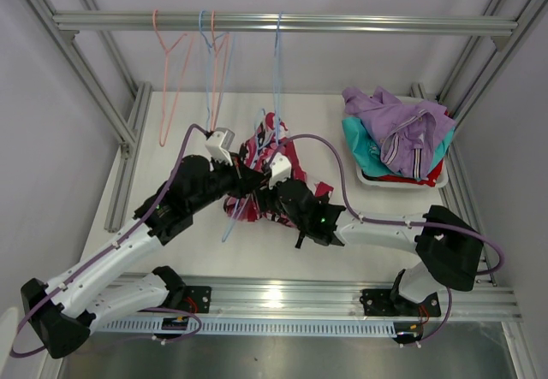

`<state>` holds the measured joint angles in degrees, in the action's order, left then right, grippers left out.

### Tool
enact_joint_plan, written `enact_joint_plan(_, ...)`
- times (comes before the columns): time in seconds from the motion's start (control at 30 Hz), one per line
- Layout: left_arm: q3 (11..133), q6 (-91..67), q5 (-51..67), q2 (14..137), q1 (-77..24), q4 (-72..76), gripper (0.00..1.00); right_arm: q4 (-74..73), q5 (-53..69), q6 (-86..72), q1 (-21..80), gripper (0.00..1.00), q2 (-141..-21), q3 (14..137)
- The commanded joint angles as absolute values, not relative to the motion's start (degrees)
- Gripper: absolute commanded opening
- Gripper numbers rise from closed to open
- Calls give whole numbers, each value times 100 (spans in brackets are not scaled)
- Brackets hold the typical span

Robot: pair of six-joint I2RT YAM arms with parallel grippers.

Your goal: Remove the trousers from the hanger

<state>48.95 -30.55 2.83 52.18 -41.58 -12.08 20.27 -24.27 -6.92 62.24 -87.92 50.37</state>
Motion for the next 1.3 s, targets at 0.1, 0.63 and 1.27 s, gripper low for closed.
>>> enact_joint_plan(0.1,5071,-3067,510,5177,-4175,-791,0,2970,-2821,-668,5871,61,-8684,5168)
enact_joint_plan(0.63,5063,-3120,554,5221,-4175,-782,0,3191,-2470,-694,5634,0,-8657,5159)
enact_joint_plan(1.27,5106,-3059,378,5449,-4175,-896,1,159,-2987,-756,6240,0,-6803,6274)
